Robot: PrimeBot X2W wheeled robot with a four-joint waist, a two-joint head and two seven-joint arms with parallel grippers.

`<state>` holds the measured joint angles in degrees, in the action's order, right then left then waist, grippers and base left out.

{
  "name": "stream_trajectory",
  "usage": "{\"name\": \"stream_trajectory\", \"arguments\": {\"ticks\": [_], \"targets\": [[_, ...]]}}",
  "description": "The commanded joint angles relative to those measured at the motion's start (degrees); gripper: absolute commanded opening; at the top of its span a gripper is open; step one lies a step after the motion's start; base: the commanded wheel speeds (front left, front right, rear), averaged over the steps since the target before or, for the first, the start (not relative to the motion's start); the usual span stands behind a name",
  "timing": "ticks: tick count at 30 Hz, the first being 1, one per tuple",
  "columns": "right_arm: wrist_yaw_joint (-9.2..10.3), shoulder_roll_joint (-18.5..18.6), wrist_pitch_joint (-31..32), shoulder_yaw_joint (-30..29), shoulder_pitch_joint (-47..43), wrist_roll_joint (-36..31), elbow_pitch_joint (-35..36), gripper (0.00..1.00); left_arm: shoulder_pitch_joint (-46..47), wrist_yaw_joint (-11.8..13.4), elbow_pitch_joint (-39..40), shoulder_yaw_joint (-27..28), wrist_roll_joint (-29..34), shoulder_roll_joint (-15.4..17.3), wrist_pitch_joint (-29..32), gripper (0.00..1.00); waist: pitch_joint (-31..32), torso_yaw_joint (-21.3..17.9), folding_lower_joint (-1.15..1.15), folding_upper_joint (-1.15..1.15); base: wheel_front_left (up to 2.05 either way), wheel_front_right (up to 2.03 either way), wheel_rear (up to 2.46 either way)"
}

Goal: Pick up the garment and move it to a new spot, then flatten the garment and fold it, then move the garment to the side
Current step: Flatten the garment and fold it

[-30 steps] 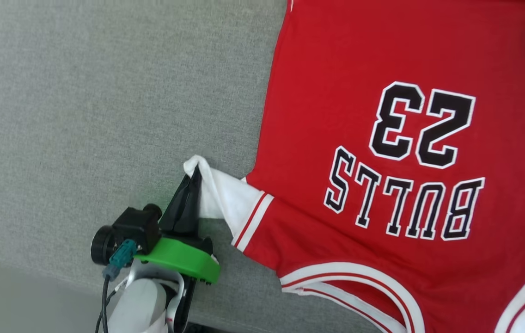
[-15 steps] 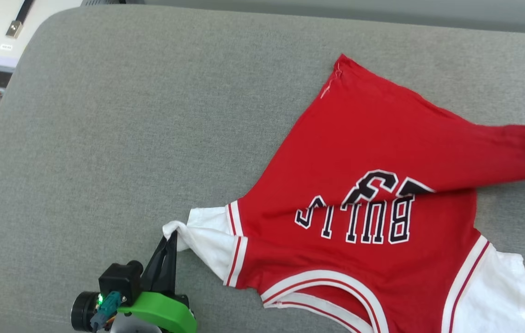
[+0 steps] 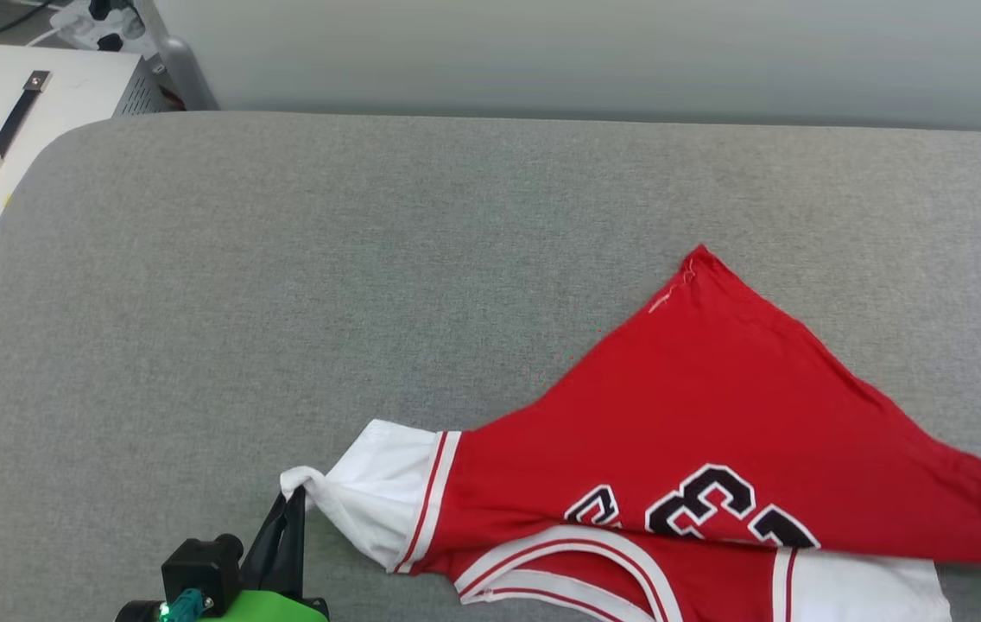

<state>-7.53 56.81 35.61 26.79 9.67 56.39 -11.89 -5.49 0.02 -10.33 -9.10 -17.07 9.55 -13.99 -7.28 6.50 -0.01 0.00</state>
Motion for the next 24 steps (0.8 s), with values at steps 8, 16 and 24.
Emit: {"name": "stream_trajectory", "arguments": {"ticks": [8,16,24], "targets": [[0.04,-6.5,1.6,-2.9,-12.1,-2.3,0.4,0.00,0.2,0.1,-0.2,-0.2,-0.7,0.9,0.2,0.00,0.3,-0.6,0.01,0.00,0.00,0.00,0.00],[0.04,-10.3,0.9,-9.8,-13.0,-5.7,3.1,1.00,0.0,0.2,-0.8,-0.5,-0.9,1.4,0.1,0.00,1.3,-0.7,0.01,0.00,0.00,0.00,0.00],[0.04,-12.5,-2.4,-21.5,-8.2,-9.2,13.3,1.00,0.5,0.4,-0.1,-1.6,-0.7,1.1,0.1,0.00,1.0,0.1,0.01,0.00,0.00,0.00,0.00]]}}
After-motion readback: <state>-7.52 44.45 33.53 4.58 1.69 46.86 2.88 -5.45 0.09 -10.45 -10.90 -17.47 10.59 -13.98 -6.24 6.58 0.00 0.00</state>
